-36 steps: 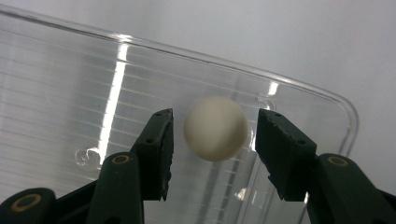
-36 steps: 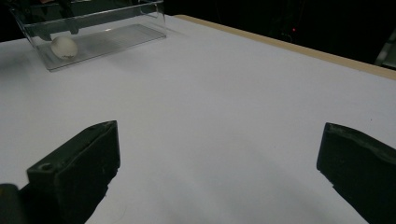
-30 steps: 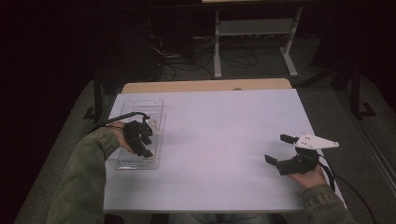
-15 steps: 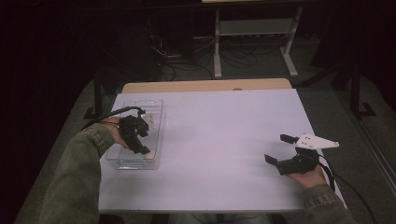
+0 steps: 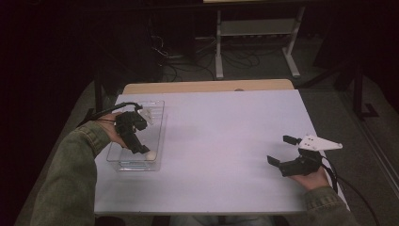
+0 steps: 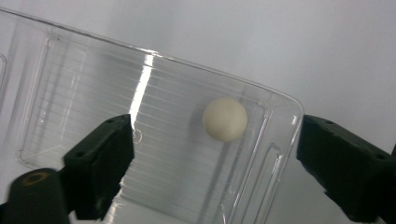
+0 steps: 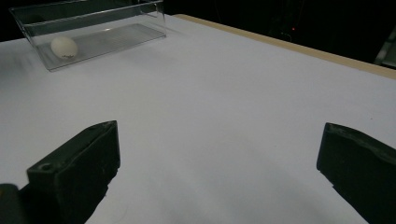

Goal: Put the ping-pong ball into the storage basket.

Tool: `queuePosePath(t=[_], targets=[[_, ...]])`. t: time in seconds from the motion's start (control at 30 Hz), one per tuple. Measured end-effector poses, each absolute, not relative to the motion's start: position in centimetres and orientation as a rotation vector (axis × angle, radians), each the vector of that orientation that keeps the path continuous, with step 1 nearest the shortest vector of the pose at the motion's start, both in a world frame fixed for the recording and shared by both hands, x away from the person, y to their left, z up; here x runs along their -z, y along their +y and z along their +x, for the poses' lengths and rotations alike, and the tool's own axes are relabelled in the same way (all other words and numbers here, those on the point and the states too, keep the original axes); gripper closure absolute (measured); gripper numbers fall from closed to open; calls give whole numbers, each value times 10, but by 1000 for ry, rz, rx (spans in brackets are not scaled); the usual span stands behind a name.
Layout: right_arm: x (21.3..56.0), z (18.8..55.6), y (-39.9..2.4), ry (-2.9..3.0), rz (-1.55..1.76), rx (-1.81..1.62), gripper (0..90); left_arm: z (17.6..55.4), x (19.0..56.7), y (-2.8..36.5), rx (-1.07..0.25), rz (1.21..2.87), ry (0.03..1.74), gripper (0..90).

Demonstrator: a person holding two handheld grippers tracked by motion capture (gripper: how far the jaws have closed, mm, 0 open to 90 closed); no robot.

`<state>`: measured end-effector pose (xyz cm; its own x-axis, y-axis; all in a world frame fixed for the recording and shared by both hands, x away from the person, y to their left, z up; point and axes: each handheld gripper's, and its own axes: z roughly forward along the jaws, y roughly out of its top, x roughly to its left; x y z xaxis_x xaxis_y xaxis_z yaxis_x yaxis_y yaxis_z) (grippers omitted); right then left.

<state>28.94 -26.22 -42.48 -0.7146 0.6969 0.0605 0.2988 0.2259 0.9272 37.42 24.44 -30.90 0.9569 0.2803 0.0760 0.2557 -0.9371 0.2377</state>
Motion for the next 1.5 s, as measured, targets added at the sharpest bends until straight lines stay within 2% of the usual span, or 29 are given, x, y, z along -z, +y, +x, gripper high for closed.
queuePosePath(t=[0.23, 0.73, 1.1, 1.5], targets=[[425, 290, -262, 2139, 924, -1488, 0, 373, 304, 246, -177, 2855, 443, 0], [425, 290, -264, 2135, 932, -1486, 0, 366, 305, 246, -195, 2764, 451, 0], [425, 287, -266, 2122, 936, -1488, 0, 356, 305, 250, -277, 2648, 438, 0], [425, 286, -267, 2121, 934, -1487, 0, 343, 309, 272, -321, 2495, 528, 0]])
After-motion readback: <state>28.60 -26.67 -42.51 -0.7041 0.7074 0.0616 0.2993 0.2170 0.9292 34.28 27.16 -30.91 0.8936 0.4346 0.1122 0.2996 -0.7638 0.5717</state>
